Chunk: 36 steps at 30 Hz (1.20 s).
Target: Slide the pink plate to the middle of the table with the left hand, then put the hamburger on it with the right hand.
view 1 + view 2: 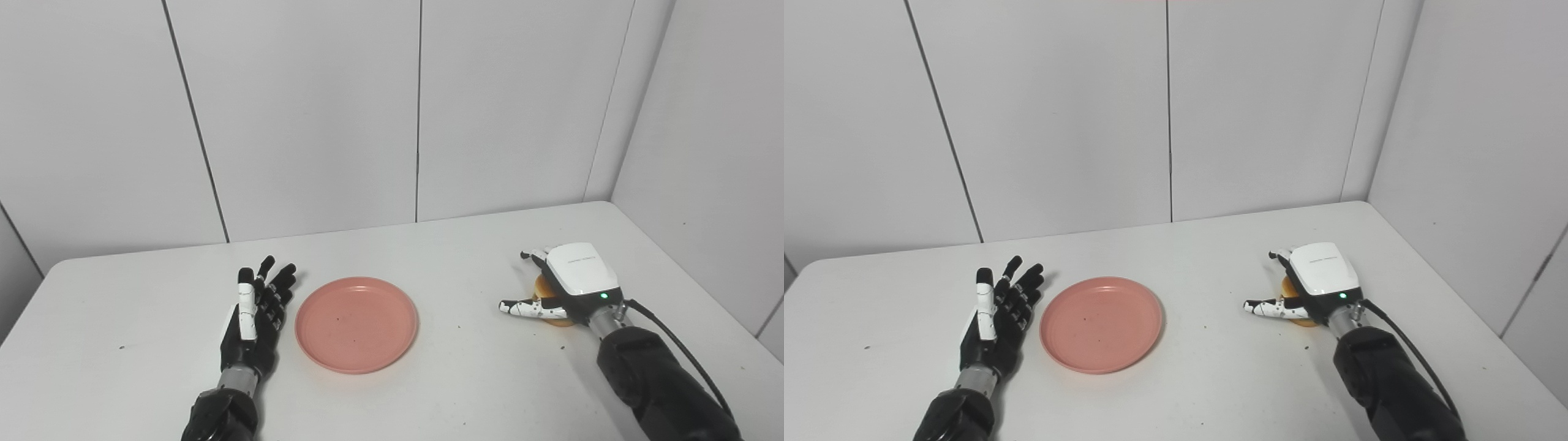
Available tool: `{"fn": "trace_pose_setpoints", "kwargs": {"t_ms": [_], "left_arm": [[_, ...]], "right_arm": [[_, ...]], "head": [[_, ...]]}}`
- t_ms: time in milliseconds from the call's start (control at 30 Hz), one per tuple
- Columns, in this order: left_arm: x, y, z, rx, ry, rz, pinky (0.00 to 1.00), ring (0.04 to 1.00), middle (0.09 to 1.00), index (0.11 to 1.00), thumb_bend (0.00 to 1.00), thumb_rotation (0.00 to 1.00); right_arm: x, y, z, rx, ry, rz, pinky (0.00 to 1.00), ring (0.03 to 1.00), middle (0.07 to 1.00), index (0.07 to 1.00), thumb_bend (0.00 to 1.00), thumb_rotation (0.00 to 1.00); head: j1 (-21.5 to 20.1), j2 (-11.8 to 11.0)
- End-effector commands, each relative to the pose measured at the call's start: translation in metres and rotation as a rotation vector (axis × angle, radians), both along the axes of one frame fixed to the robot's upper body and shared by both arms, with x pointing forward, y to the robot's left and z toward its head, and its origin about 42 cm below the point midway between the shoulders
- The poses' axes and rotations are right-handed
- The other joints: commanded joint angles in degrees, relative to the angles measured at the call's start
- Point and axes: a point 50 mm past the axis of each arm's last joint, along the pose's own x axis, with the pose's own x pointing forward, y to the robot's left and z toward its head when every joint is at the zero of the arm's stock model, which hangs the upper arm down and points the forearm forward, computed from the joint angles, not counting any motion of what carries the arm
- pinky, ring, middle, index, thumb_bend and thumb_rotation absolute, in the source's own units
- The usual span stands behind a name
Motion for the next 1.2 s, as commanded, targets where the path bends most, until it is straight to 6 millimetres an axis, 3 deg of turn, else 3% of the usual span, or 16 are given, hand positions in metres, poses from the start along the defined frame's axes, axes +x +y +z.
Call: {"fn": "trace_pose_setpoints", "kwargs": {"t_ms": [0, 533, 667, 767, 867, 900, 933, 967, 1000, 1033, 1100, 1167], "left_arm": [[0.004, -0.001, 0.007, -0.008, -0.005, -0.005, 1.00, 0.933, 0.866, 0.949, 0.99, 0.94], [0.001, 0.001, 0.007, -0.010, 0.000, -0.003, 0.99, 0.931, 0.862, 0.948, 1.00, 0.94], [0.001, 0.000, 0.006, -0.008, -0.001, -0.008, 1.00, 0.934, 0.868, 0.954, 0.99, 0.94], [0.001, 0.001, 0.007, -0.006, -0.002, -0.008, 1.00, 0.931, 0.870, 0.955, 0.99, 0.94], [0.001, 0.001, 0.007, -0.007, 0.000, -0.005, 1.00, 0.930, 0.869, 0.950, 1.00, 0.94], [0.001, 0.001, 0.007, -0.004, 0.000, -0.006, 1.00, 0.930, 0.866, 0.950, 1.00, 0.94], [0.001, 0.001, 0.007, -0.003, 0.000, -0.006, 1.00, 0.930, 0.866, 0.950, 1.00, 0.94], [0.001, 0.001, 0.007, -0.002, 0.000, -0.006, 1.00, 0.930, 0.865, 0.950, 0.99, 0.94], [0.001, 0.001, 0.007, -0.002, 0.000, -0.007, 1.00, 0.930, 0.865, 0.950, 0.99, 0.94], [0.001, 0.001, 0.007, -0.002, 0.000, -0.007, 1.00, 0.930, 0.865, 0.951, 1.00, 0.94], [0.001, 0.001, 0.007, -0.002, 0.000, -0.009, 1.00, 0.934, 0.867, 0.953, 1.00, 0.94], [0.001, 0.001, 0.007, -0.002, -0.001, -0.010, 1.00, 0.936, 0.868, 0.953, 1.00, 0.94]], "right_arm": [[0.016, -0.008, 0.029, -0.019, -0.086, -0.020, 0.70, 0.749, 0.767, 0.762, 0.73, 1.00], [0.013, -0.015, -0.005, 0.021, 0.069, -0.078, 0.70, 0.748, 0.774, 0.773, 0.72, 1.00], [0.012, -0.017, -0.011, 0.034, 0.073, -0.080, 0.63, 0.706, 0.754, 0.762, 0.73, 1.00], [0.012, -0.017, -0.014, 0.048, 0.072, -0.085, 0.49, 0.608, 0.707, 0.732, 0.71, 0.99], [0.012, -0.015, -0.014, 0.074, 0.062, -0.088, 0.44, 0.556, 0.678, 0.709, 0.68, 0.92], [0.012, -0.015, -0.016, 0.079, 0.049, -0.087, 0.37, 0.469, 0.605, 0.641, 0.65, 0.68], [0.012, -0.014, -0.017, 0.086, 0.040, -0.087, 0.36, 0.456, 0.594, 0.630, 0.64, 0.65], [0.013, -0.015, -0.019, 0.096, 0.031, -0.086, 0.32, 0.415, 0.552, 0.584, 0.63, 0.53], [0.014, -0.015, -0.020, 0.104, 0.024, -0.084, 0.30, 0.383, 0.518, 0.537, 0.57, 0.35], [0.014, -0.015, -0.022, 0.112, 0.020, -0.083, 0.29, 0.371, 0.502, 0.512, 0.54, 0.26], [0.015, -0.016, -0.024, 0.122, 0.010, -0.082, 0.29, 0.364, 0.481, 0.489, 0.51, 0.17], [0.016, -0.018, -0.025, 0.125, 0.001, -0.082, 0.31, 0.375, 0.483, 0.487, 0.51, 0.15]], "head": [[0.1, 0.1], [0.5, 0.9], [0.5, 0.9], [0.6, 1.0], [0.6, 1.1], [0.6, 1.1], [0.6, 1.2], [0.6, 1.2], [0.6, 1.2], [0.6, 1.2], [0.8, 1.2], [0.8, 1.2]]}}
